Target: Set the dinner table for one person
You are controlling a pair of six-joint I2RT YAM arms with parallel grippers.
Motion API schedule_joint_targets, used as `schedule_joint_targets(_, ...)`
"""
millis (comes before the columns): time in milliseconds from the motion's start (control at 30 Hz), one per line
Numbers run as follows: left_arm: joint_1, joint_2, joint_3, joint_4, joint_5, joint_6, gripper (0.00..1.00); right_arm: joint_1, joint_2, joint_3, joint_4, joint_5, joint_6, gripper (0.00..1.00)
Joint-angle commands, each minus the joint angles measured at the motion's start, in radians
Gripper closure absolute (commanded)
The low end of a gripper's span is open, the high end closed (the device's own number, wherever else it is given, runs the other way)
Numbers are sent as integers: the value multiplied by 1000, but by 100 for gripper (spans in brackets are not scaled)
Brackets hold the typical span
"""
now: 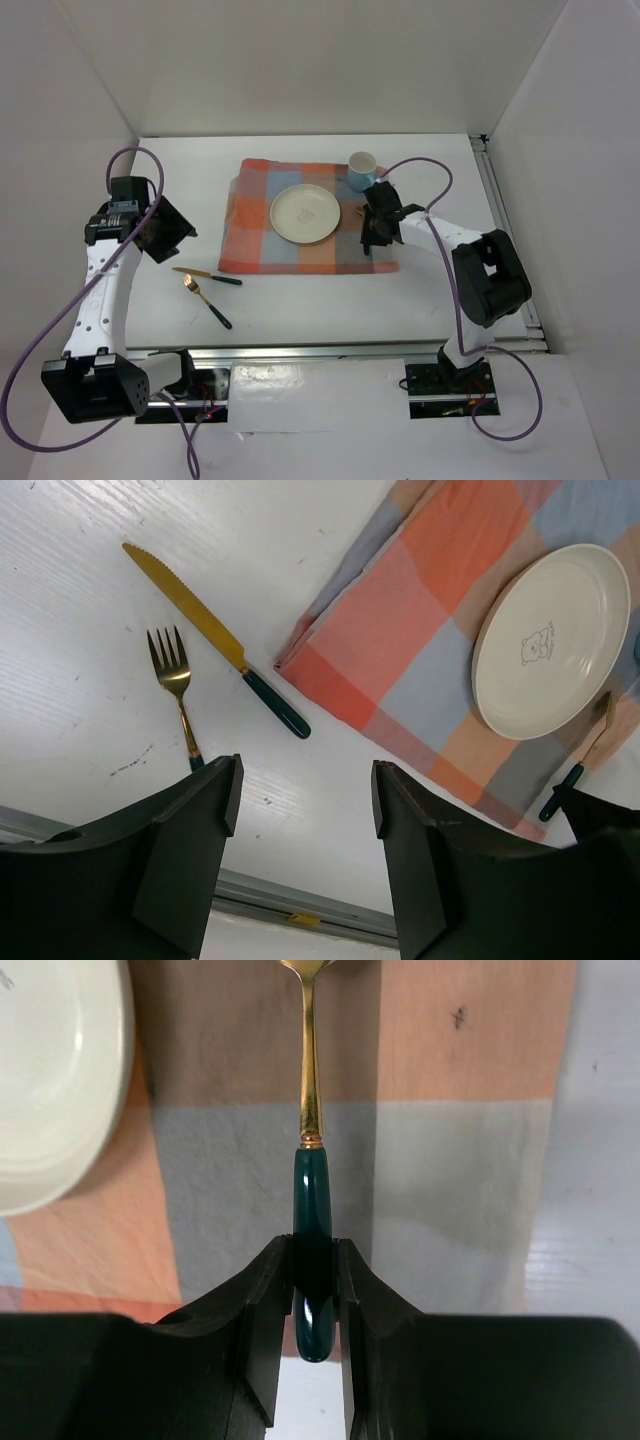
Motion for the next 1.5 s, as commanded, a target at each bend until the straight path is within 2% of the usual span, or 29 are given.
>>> schedule_joint_targets(0, 6, -29, -5, 32, 25, 16, 29, -3, 7, 3, 108, 14, 63, 100)
schedule_joint_targets(33, 6, -29, -5, 32, 25, 16, 29, -3, 20, 3, 121, 14, 63, 98)
schedule_joint_targets(67, 6, -29, -5, 32, 25, 16, 29, -3, 20, 3, 122, 14, 63, 88)
schedule_joint_targets(167, 6, -29, -16, 32, 25, 16, 29, 6, 59, 15, 112, 28, 74, 78)
schedule_joint_targets(200, 6, -29, -16, 32, 16, 16, 29, 6, 59, 15, 97, 37, 74, 62)
schedule_joint_targets(233, 6, -29, -16, 32, 16, 16, 29, 18, 45, 15, 97, 37, 74, 53)
schedule_joint_targets(333, 6, -29, -16, 32, 16, 25, 29, 19, -7, 15, 76, 60, 54, 33)
schedule_joint_targets(467, 6, -19, -16, 32, 5, 25, 29, 48, -75, 40, 25, 117, 16, 33)
schedule_joint_targets(567, 6, 4, -25, 23, -59, 25, 29, 98, -128, 66, 11, 138, -32, 35)
schedule_joint_targets(633, 6, 17, -25, -8, -120, -4, 29, 179, -150, 66, 66, 126, -96, 37)
schedule_joint_targets(667, 6, 17, -40, -18, -134, -13, 29, 210, -150, 78, 78, 68, -122, 38)
schedule_joint_targets(800, 6, 4, -198, 21, -160, -50, 29, 360, -47, 178, 79, 4, -153, 38)
schedule_joint_targets(933, -3, 4, -354, 72, -47, -113, 31, 452, 37, 230, 79, 3, -164, 39)
schedule_joint_targets(1200, -110, -17, -520, 161, -58, -251, 31, 453, 7, 207, 80, -9, -143, 38)
schedule_joint_targets(1300, -135, 26, -557, 213, -68, -288, 31, 453, -13, 198, 69, 0, -143, 38)
schedule_joint_targets(1433, -170, 81, -582, 272, -79, -313, 42, 453, -33, 178, 69, 0, -143, 38)
schedule_joint_targets(1467, -170, 81, -582, 272, -79, -322, 42, 453, -33, 178, 59, 0, -143, 38)
